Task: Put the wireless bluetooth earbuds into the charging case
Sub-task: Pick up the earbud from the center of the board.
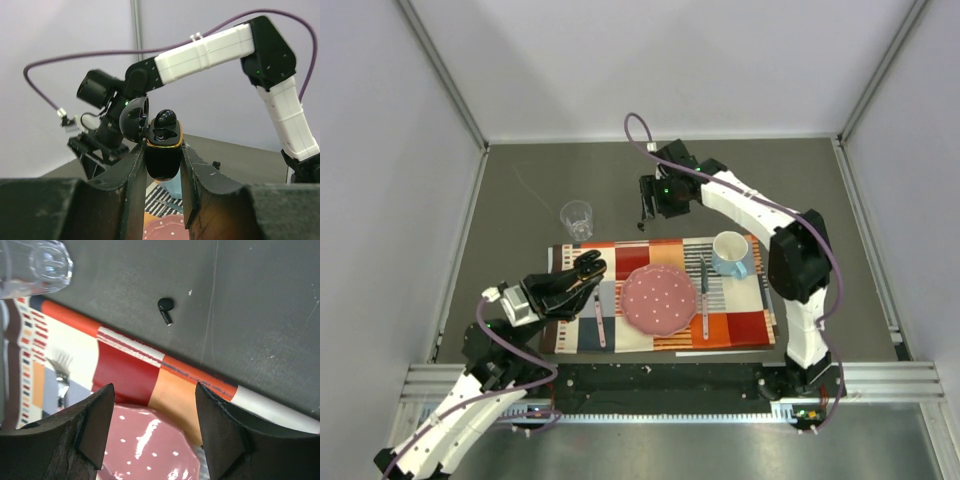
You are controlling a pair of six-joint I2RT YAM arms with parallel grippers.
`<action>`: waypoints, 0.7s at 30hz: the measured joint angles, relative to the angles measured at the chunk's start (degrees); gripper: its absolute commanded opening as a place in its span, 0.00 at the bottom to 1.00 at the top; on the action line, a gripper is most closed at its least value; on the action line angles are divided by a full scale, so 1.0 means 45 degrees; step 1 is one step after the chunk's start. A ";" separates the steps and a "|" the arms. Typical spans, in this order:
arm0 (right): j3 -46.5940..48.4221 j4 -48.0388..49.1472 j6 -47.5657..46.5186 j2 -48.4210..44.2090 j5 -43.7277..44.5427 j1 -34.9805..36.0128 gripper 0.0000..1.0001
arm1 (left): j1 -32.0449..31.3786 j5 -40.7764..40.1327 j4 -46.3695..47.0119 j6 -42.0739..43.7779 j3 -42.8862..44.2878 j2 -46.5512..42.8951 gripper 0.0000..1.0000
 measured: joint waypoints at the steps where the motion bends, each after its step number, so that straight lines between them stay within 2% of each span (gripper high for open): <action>1: 0.0257 -0.0155 -0.0160 0.0374 0.0019 0.0000 0.68 | 0.0000 0.0015 -0.0146 0.0049 0.0078 -0.0053 0.00; 3: 0.0646 -0.0432 -0.0525 0.0874 0.0170 0.0000 0.76 | 0.0000 0.0039 -0.0437 0.0107 0.0223 -0.0214 0.00; 5: 0.0787 -0.0733 -0.0860 0.0986 0.0476 0.0000 0.79 | 0.0000 0.0029 -0.0821 0.0199 0.0398 -0.0403 0.00; 7: 0.1005 -0.0986 -0.1195 0.0976 0.1030 0.0000 0.87 | 0.0000 0.0005 -0.1185 0.0389 0.0563 -0.0588 0.00; 8: 0.1161 -0.1010 -0.1409 0.0976 0.1428 0.0000 0.98 | 0.0000 -0.0034 -0.1389 0.0471 0.0651 -0.0675 0.00; 13: 0.1627 -0.1015 -0.2526 0.0631 0.3050 -0.0010 0.99 | 0.0000 -0.0267 -0.1928 0.0753 0.0787 -0.0923 0.00; 21: 0.2108 -0.1326 -0.3283 0.0398 0.3220 -0.0296 0.99 | 0.0000 -0.0442 -0.2356 0.0767 0.0787 -0.0952 0.00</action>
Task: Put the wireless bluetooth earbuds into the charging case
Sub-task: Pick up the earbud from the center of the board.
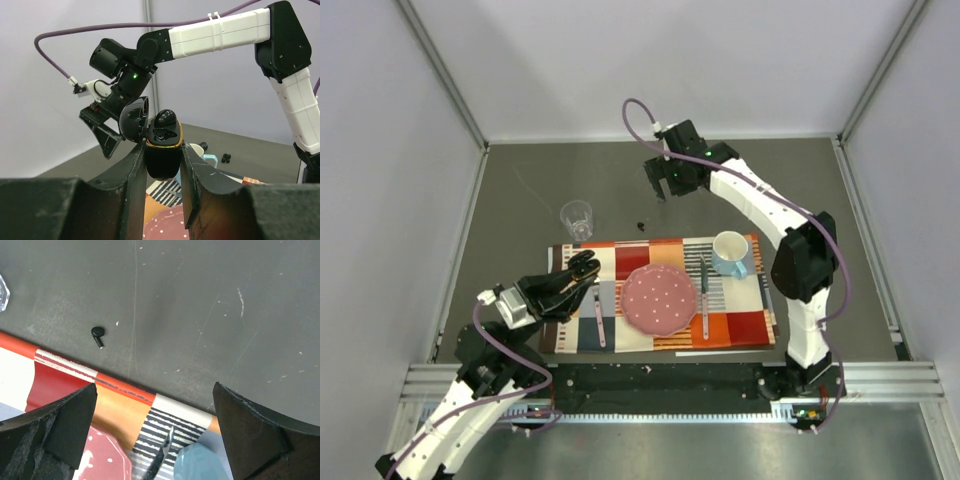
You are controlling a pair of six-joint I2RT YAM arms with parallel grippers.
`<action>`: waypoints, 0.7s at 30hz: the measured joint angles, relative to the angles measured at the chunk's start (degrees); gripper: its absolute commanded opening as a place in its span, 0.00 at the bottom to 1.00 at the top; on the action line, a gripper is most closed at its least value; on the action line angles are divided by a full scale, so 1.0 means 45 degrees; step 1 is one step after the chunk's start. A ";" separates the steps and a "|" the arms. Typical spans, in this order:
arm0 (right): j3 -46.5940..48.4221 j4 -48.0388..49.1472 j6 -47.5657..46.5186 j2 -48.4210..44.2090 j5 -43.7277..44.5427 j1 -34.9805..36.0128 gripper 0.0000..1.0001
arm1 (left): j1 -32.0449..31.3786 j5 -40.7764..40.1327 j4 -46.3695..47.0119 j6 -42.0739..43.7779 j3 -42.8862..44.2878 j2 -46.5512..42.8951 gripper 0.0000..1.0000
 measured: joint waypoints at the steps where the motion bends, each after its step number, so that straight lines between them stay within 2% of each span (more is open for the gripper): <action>1: 0.0058 -0.0029 -0.0053 -0.0034 -0.0121 -0.0136 0.99 | 0.0000 -0.0024 -0.0005 0.0000 0.0000 0.0000 0.00; 12: 0.1239 -0.0049 0.0058 -0.0461 -0.1540 -0.0855 0.99 | 0.0000 -0.0253 0.0000 0.0049 0.0005 0.0000 0.00; 17: 0.1263 -0.0039 0.0257 0.0107 -0.2492 -0.0855 0.88 | 0.0000 -0.0253 -0.0097 0.0044 0.0005 0.0000 0.00; 21: 0.1263 -0.0058 0.0379 0.1156 -0.2948 -0.0797 0.85 | 0.0000 -0.0267 -0.0214 0.0044 0.0000 0.0000 0.00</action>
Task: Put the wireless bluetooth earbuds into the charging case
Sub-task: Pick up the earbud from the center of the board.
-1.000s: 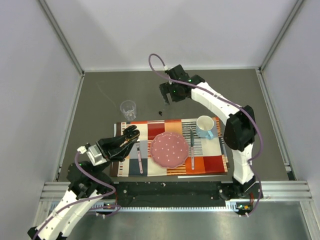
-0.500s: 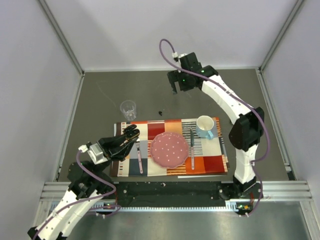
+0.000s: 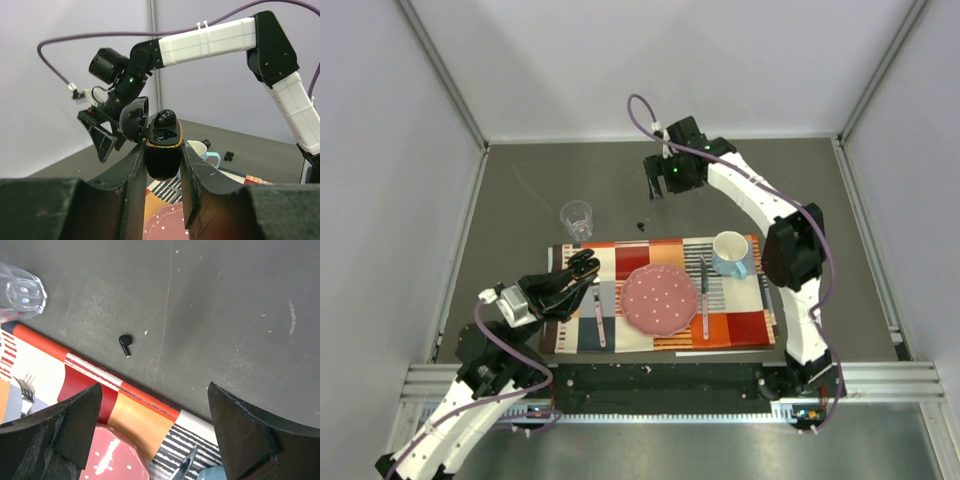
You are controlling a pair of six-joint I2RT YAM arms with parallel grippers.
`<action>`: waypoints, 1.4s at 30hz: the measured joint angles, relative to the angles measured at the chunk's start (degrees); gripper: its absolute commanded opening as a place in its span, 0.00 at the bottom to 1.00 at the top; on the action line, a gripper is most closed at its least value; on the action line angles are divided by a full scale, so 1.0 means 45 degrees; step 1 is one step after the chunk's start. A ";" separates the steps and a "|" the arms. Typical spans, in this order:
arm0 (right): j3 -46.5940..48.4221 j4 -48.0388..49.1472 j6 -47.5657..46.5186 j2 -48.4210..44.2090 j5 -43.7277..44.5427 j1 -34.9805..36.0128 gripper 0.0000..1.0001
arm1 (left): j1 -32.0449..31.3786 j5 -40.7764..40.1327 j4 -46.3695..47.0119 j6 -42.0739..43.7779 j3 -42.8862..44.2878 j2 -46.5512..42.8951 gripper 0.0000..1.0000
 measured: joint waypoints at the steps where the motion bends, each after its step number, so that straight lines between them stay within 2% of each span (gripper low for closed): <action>1: 0.0000 0.0000 0.0000 0.0204 -0.0078 0.0010 0.85 | 0.0000 -0.0005 -0.0005 0.0000 0.0005 0.0000 0.00; 11: 0.0515 -0.0165 0.0078 0.1734 -0.0369 0.0962 0.79 | 0.0000 -0.0092 -0.0029 -0.0053 0.0000 0.0000 0.00; 18: 0.1297 -0.0180 0.0437 0.2769 -0.0010 0.1525 0.70 | 0.0000 -0.0117 -0.0233 -0.0053 0.0000 -0.0005 0.00; 29: 0.2103 -0.0282 0.0719 0.3929 0.0355 0.1583 0.62 | 0.0000 -0.0355 -0.0738 -0.0039 0.0005 -0.0005 0.00; 31: 0.2327 -0.0262 0.0743 0.4041 0.0359 0.1588 0.57 | 0.0000 -0.0379 -0.0792 -0.0034 0.0005 -0.0005 0.00; 42: 0.2506 -0.0262 0.1005 0.4371 0.0510 0.1632 0.51 | 0.0000 -0.0505 -0.1302 0.0039 0.0039 -0.0015 0.00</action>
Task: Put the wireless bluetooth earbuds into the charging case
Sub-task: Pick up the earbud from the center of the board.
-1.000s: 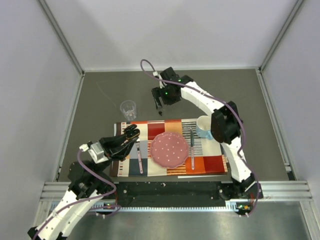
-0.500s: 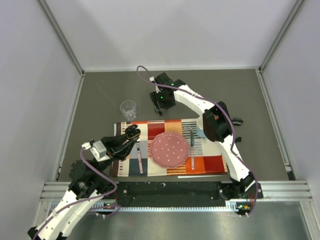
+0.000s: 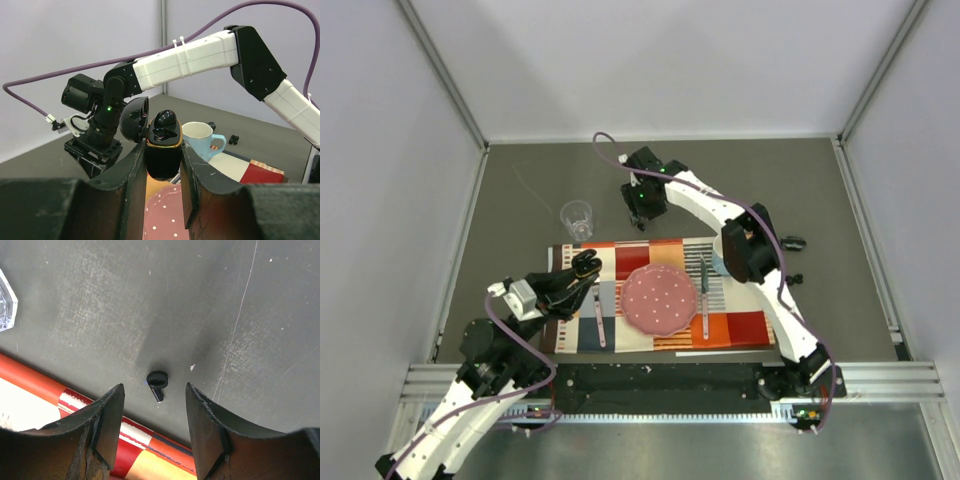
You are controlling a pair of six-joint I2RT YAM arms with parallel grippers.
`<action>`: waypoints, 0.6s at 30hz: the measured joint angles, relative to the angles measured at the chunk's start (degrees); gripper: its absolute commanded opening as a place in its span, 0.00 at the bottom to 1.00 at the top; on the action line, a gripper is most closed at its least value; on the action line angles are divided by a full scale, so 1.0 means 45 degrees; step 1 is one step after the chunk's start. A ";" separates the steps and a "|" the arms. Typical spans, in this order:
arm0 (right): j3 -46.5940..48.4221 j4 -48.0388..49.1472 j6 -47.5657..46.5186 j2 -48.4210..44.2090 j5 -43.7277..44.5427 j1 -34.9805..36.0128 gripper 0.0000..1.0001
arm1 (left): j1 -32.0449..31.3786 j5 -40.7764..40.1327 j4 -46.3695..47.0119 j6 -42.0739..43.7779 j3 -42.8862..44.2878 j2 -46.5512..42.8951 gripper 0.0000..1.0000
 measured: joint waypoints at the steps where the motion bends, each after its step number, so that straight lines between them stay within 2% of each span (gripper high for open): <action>1: -0.0005 0.0000 0.0005 0.0029 0.0015 0.0000 0.50 | 0.0000 -0.0024 -0.0015 0.0005 0.0000 0.0000 0.00; 11: 0.0155 -0.0019 0.0068 0.0505 0.0049 0.0000 0.47 | 0.0000 -0.0151 -0.0097 0.0019 0.0000 0.0000 0.00; 18: 0.0393 -0.0049 0.0175 0.0641 0.0160 0.0000 0.37 | 0.0000 -0.0155 -0.0097 0.0015 0.0000 0.0000 0.00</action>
